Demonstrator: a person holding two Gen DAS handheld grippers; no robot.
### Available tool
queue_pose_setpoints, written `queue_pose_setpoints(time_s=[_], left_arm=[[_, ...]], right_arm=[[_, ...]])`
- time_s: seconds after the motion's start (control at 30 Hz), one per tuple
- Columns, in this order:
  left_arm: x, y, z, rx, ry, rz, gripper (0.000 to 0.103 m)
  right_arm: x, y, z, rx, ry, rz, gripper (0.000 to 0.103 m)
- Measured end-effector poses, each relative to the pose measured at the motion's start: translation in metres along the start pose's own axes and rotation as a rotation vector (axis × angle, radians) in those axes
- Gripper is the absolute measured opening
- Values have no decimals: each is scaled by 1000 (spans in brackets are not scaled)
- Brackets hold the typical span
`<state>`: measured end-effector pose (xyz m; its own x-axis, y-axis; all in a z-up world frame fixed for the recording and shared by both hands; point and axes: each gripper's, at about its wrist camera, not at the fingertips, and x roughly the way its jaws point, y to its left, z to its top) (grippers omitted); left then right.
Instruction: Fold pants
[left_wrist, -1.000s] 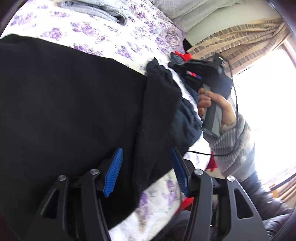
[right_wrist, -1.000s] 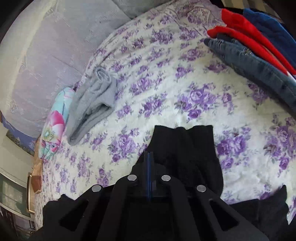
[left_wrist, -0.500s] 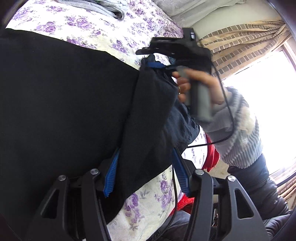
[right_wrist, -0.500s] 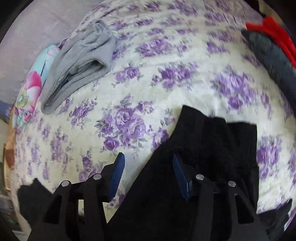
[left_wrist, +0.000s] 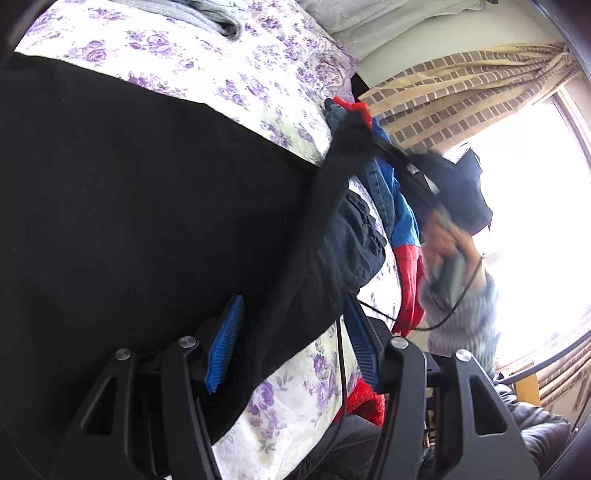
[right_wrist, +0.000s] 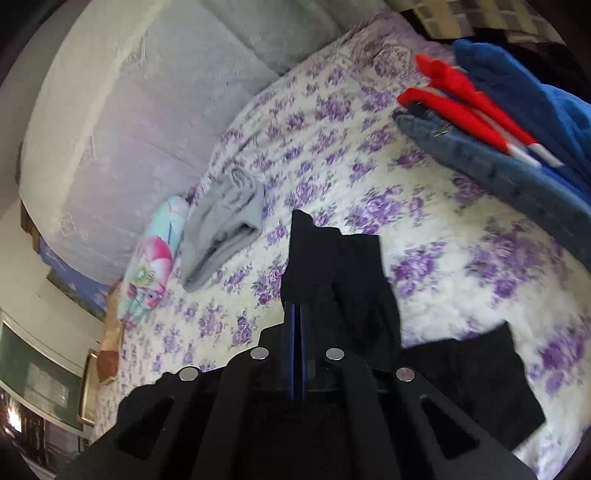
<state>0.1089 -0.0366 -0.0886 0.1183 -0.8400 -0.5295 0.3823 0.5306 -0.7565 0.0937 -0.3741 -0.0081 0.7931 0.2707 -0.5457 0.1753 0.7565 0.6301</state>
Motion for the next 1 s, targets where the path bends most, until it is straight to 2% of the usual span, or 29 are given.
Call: queue_pose_setpoints(time_s=[0.1,0.17,0.23,0.33,0.4,0.43,0.47,0.57,0.73,0.77,0.8,0.83,0.87,0.93,1.0], left_arm=[[-2,-1,-4,26,13,-2,54],[-2,-3,-4,32,19,3,54],[-3,-4,-4,34,28,4,54],[-3,-3,-2,22,32,11,54],[-5,-3,-3,13,25,16,54],[-5,-3,-4,9,21,19,54],[-6,-4,-5,6,17,21,54],[-5,-7,-6,4,14,29,54],[1,-5,-2,1,17,40,55],[1,-4,-1,-2,17,39,55],[1,-3,-1,-11,15,38,55],[0,-3,-1,-19,12,40,55],[-1,-4,0,-25,4,44,54],[-4,-9,0,-13,-23,55,54],[-5,-15,-1,14,-31,63,54]], right_arm=[[-58,-50,-24,114,-61,23,2],[-78,-79,-51,184,-58,21,2],[-84,-99,-71,222,-41,4,2],[-71,-115,-83,286,3,31,3],[-64,-122,-84,357,32,55,14],[-62,-124,-86,389,53,66,26],[-61,-126,-87,411,70,73,51],[-67,-128,-88,394,43,42,50],[-52,-138,-83,421,29,68,50],[-46,-136,-80,402,19,71,48],[-40,-135,-74,373,10,70,39],[-34,-133,-70,354,8,64,29],[-30,-131,-66,340,4,66,14],[-39,-116,-54,261,-49,101,13],[-61,-93,-44,115,-104,80,13]])
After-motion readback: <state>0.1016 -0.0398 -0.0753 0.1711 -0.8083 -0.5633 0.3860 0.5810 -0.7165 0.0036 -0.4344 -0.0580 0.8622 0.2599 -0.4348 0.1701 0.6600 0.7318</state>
